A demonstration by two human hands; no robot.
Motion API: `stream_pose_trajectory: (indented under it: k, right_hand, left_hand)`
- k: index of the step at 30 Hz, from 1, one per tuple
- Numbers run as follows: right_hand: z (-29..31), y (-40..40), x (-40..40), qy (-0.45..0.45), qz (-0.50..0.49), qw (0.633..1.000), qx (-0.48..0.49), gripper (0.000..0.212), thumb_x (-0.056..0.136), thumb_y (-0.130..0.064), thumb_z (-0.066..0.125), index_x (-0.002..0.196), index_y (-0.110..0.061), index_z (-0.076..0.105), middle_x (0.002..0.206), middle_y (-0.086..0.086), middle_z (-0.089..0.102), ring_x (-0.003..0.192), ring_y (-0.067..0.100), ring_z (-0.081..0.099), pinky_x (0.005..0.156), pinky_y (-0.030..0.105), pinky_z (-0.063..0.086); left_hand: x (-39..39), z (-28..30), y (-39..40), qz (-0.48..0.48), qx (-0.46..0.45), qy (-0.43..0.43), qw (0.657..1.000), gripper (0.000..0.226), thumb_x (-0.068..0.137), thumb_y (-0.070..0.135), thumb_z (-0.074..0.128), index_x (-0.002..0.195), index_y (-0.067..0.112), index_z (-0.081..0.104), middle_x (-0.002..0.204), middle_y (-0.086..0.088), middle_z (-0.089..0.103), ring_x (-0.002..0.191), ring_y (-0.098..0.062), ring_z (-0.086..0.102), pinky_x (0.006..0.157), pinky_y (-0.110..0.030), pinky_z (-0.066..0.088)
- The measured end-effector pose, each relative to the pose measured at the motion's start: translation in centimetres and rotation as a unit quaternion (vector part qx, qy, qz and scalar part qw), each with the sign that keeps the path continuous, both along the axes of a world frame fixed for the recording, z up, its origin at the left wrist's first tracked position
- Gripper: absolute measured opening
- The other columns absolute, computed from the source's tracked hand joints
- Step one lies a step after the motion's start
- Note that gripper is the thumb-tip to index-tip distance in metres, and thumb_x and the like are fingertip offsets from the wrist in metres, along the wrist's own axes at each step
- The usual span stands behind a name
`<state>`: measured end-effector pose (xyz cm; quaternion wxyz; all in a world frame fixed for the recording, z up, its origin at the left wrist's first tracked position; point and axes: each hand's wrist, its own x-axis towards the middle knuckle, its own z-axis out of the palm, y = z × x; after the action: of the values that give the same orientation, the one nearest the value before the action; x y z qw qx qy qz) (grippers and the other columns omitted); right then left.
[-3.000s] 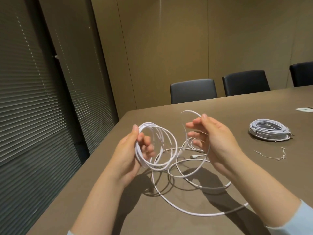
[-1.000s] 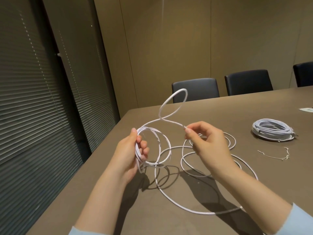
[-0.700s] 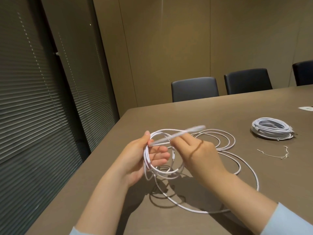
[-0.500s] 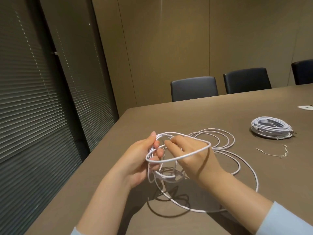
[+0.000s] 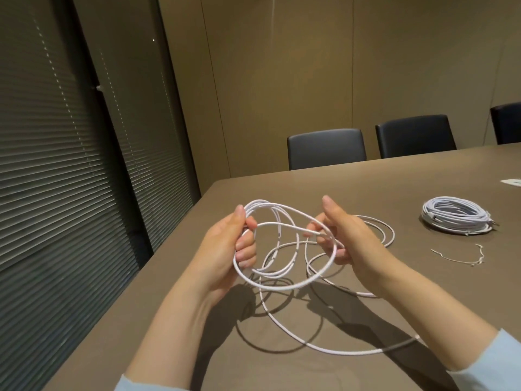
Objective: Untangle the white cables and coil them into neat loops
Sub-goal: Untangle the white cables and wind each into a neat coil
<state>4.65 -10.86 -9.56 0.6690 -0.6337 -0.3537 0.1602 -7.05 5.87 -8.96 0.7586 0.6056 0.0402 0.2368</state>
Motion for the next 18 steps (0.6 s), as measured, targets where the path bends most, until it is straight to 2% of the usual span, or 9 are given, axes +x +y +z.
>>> stream_pose_trajectory:
  k: [1, 3, 5, 7, 9, 11, 14, 18]
  right_hand:
    - [0.1, -0.1, -0.2, -0.027, 0.0, 0.999, -0.023, 0.06, 0.079, -0.07, 0.054, 0.066, -0.013, 0.067, 0.055, -0.002, 0.039, 0.046, 0.006, 0.031, 0.043, 0.011, 0.029]
    - [0.1, -0.2, -0.1, -0.09, -0.023, 0.995, -0.047, 0.055, 0.073, -0.065, 0.066, 0.057, -0.013, 0.064, 0.056, 0.004, 0.04, 0.048, 0.009, 0.032, 0.044, 0.008, 0.03]
    - [-0.1, -0.4, 0.4, -0.126, -0.056, 0.99, -0.029, 0.054, 0.071, -0.056, 0.069, 0.064, -0.003, 0.066, 0.06, 0.009, 0.043, 0.055, 0.013, 0.037, 0.049, 0.015, 0.032]
    - [-0.4, -0.6, 1.0, -0.176, -0.097, 0.979, 0.011, 0.057, 0.076, -0.054, 0.065, 0.069, 0.002, 0.061, 0.059, 0.008, 0.044, 0.057, 0.015, 0.038, 0.054, 0.027, 0.033]
    - [-0.6, -0.6, 1.3, -0.264, -0.179, 0.948, -0.001, 0.056, 0.078, -0.057, 0.061, 0.061, -0.006, 0.051, 0.053, 0.003, 0.044, 0.052, 0.013, 0.035, 0.052, 0.031, 0.03]
    - [-0.5, -0.7, 1.2, -0.308, -0.231, 0.923, -0.023, 0.054, 0.077, -0.061, 0.057, 0.056, -0.013, 0.044, 0.049, -0.003, 0.045, 0.049, 0.011, 0.034, 0.051, 0.032, 0.03]
    - [-0.6, -0.7, 1.2, -0.279, -0.218, 0.935, -0.03, 0.056, 0.075, -0.066, 0.055, 0.055, -0.016, 0.041, 0.045, -0.008, 0.042, 0.047, 0.008, 0.036, 0.053, 0.031, 0.032]
    - [-0.5, -0.5, 1.4, -0.199, -0.169, 0.965, -0.001, 0.057, 0.077, -0.067, 0.053, 0.051, -0.021, 0.032, 0.041, -0.012, 0.034, 0.043, 0.005, 0.031, 0.055, 0.029, 0.029]
  left_hand:
    - [0.1, -0.1, -0.2, 0.002, 0.012, 0.005, 1.0, 0.034, 0.1, 0.038, 0.043, 0.094, 0.007, 0.054, 0.056, 0.0, 0.023, 0.045, -0.009, 0.021, 0.044, -0.021, 0.02]
    - [0.2, -0.2, -0.3, -0.01, 0.008, 0.018, 1.0, 0.036, 0.1, 0.037, 0.044, 0.104, 0.004, 0.059, 0.056, 0.001, 0.023, 0.044, -0.008, 0.021, 0.044, -0.02, 0.021]
    - [0.3, -0.2, -0.7, -0.048, -0.025, 0.039, 0.998, 0.037, 0.099, 0.034, 0.046, 0.109, 0.002, 0.063, 0.054, 0.003, 0.023, 0.042, -0.006, 0.022, 0.041, -0.017, 0.024]
    - [0.4, -0.4, -1.1, -0.096, -0.064, 0.073, 0.991, 0.038, 0.096, 0.031, 0.048, 0.106, -0.001, 0.066, 0.053, 0.005, 0.023, 0.041, -0.005, 0.024, 0.039, -0.015, 0.027]
    - [0.5, -0.5, -1.4, -0.142, -0.098, 0.11, 0.979, 0.037, 0.093, 0.031, 0.051, 0.099, -0.001, 0.069, 0.052, 0.006, 0.023, 0.039, -0.003, 0.027, 0.036, -0.014, 0.029]
    - [0.4, -0.4, -1.0, -0.195, -0.141, 0.129, 0.962, 0.031, 0.091, 0.031, 0.055, 0.088, 0.003, 0.068, 0.051, 0.007, 0.025, 0.036, -0.002, 0.028, 0.033, -0.013, 0.026]
    - [0.2, -0.2, 0.1, -0.302, -0.218, 0.122, 0.92, 0.021, 0.087, 0.023, 0.071, 0.078, 0.006, 0.061, 0.05, 0.005, 0.032, 0.035, -0.004, 0.024, 0.031, -0.016, 0.026]
    - [0.0, -0.2, 1.1, -0.334, -0.218, 0.125, 0.909, 0.022, 0.085, 0.018, 0.071, 0.073, 0.009, 0.056, 0.049, 0.004, 0.036, 0.037, -0.005, 0.021, 0.034, -0.018, 0.024]
